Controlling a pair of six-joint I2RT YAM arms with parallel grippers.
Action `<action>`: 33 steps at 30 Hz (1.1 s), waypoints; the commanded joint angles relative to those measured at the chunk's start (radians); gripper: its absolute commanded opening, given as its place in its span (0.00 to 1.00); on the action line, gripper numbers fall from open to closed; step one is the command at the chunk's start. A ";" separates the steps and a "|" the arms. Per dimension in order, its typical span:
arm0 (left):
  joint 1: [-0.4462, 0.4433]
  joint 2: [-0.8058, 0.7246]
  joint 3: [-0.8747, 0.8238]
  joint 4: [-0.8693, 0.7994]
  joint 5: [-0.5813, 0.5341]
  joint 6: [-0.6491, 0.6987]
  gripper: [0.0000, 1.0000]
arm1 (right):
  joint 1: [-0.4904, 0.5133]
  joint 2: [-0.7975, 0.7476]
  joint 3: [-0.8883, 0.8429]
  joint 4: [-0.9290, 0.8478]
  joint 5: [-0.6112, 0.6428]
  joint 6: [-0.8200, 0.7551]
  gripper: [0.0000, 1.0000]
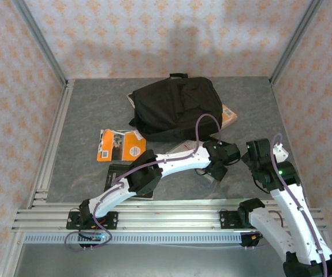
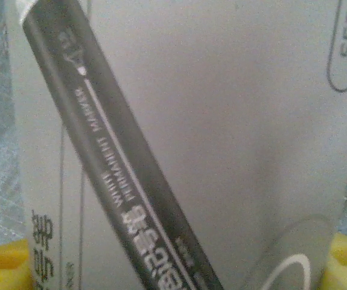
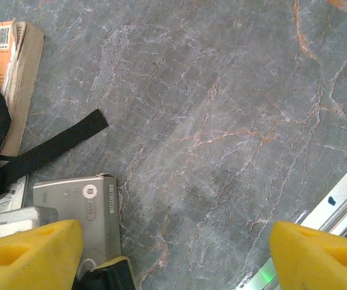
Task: Pack the student bag
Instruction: Pick up the pencil case from the bottom-right of the table.
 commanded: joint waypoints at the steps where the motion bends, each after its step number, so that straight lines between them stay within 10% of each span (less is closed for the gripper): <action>1: -0.001 -0.029 0.001 -0.020 -0.018 0.024 0.74 | 0.005 -0.003 0.053 -0.005 0.035 -0.026 0.80; 16: 0.051 -0.499 -0.385 0.002 -0.142 0.160 0.81 | 0.007 0.030 0.173 0.037 -0.052 -0.105 0.81; 33: 0.115 -1.038 -0.836 0.153 -0.049 0.574 0.78 | -0.004 0.213 -0.012 0.760 -1.139 -0.153 0.83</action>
